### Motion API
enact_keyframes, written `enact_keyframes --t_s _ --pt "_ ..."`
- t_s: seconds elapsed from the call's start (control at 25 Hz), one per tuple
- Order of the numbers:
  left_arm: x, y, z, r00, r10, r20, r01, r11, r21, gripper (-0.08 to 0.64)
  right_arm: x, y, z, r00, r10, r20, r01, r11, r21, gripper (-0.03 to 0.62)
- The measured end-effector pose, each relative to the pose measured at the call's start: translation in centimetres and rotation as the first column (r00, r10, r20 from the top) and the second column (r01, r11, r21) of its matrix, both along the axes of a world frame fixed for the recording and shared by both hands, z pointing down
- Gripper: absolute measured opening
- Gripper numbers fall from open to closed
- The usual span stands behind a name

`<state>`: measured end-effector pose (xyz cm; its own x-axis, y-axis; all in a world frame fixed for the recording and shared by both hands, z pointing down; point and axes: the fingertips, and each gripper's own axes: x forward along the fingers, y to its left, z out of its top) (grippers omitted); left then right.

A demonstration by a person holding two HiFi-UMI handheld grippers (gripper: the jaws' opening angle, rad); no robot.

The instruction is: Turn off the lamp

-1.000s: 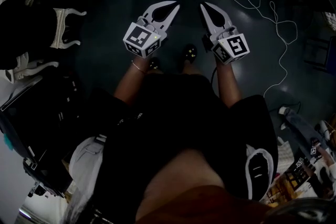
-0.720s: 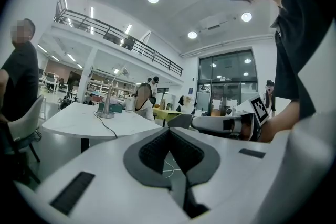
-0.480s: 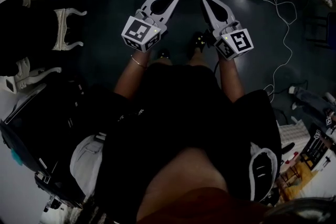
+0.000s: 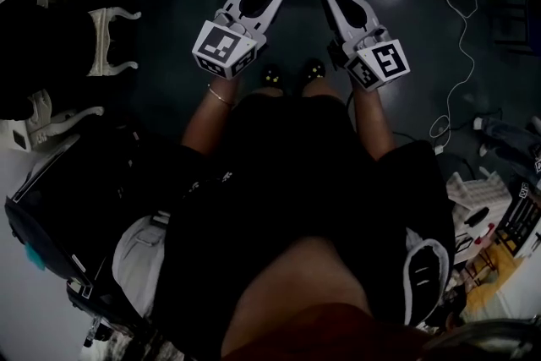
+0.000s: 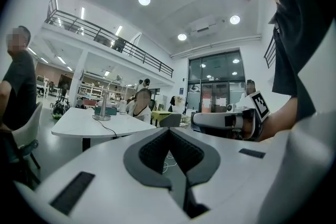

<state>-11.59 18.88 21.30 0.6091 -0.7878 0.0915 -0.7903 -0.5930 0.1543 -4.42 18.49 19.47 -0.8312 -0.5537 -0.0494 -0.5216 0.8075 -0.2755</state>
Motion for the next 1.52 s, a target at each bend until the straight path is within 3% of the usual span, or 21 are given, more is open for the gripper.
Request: enact_keyframes --t_s 0.68,1.52 --pt "3.7 2.3 -1.6 0.999 -0.041 0.0 0.041 0.999 0.01 0.006 4.4 2.0 -0.7 0.999 -0.044 -0.018 0.044 0.999 -0.004 0.0" --pt "3.0 3.2 -2.0 0.998 -0.059 0.017 0.059 0.998 0.014 0.006 3.4 2.9 -1.0 0.997 -0.07 -0.032 0.07 0.997 0.006 0.0"
